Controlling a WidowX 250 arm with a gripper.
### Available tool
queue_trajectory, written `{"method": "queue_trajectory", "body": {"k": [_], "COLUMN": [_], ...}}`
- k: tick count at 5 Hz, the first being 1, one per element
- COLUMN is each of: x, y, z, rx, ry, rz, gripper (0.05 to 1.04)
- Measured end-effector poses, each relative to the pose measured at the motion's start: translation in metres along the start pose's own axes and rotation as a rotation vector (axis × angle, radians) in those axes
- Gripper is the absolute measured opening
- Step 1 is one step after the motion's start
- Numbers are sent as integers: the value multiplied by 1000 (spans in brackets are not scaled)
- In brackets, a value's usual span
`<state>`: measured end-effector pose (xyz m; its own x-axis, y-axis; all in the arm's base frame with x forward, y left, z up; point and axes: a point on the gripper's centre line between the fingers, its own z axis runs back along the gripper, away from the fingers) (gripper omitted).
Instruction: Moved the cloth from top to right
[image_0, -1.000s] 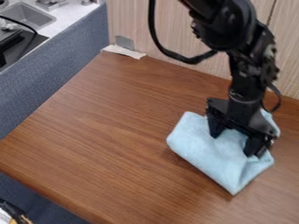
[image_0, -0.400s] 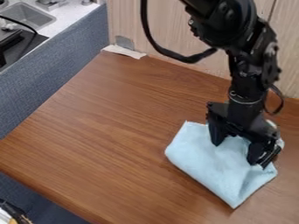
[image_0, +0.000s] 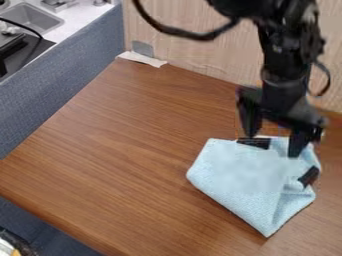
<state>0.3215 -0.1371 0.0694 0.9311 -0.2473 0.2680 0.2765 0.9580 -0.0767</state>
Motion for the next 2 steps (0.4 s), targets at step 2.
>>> {"method": "queue_trajectory", "body": {"k": [2], "x": [-6], "y": [10], "z": [40], "rx": [2], "ry": [-85], "rz": [-1], "gripper": [1000]}}
